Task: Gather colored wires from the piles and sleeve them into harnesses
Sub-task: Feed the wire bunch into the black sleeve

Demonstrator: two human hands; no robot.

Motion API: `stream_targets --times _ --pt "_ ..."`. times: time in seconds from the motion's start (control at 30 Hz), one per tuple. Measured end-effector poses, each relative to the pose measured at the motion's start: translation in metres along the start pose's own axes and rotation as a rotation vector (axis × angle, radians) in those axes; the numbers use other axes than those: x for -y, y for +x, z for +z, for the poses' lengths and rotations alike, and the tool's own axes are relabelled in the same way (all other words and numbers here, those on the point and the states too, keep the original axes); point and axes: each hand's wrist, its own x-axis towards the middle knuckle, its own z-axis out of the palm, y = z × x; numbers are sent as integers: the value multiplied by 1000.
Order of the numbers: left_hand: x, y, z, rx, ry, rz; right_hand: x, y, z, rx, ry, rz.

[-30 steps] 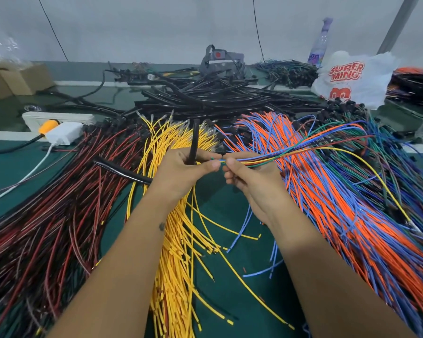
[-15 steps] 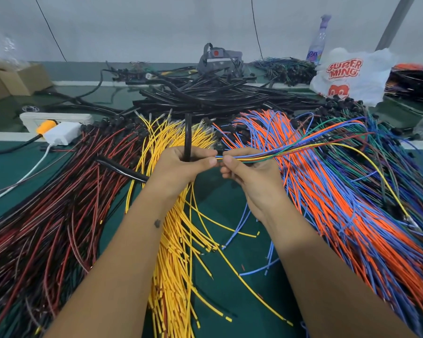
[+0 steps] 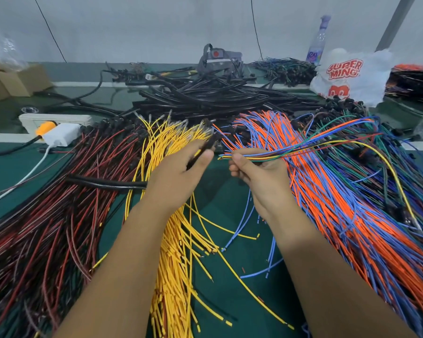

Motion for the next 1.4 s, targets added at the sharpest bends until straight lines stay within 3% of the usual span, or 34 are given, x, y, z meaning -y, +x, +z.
stream_targets --times 0.07,0.13,0.63,1.1,1.27,1.4 --pt "2 1 -3 2 254 77 0 0 -2 -7 24 -4" --pt "4 5 -2 37 331 155 0 0 -2 -4 21 -9" --pt "9 6 2 90 -103 136 1 -1 -3 18 127 -18" --pt "10 4 5 110 4 102 1 -2 2 -9 -30 -56" --pt "10 3 6 55 231 89 0 -4 3 13 -126 -95" --pt "9 3 4 40 251 77 -1 -3 3 29 -164 -77"
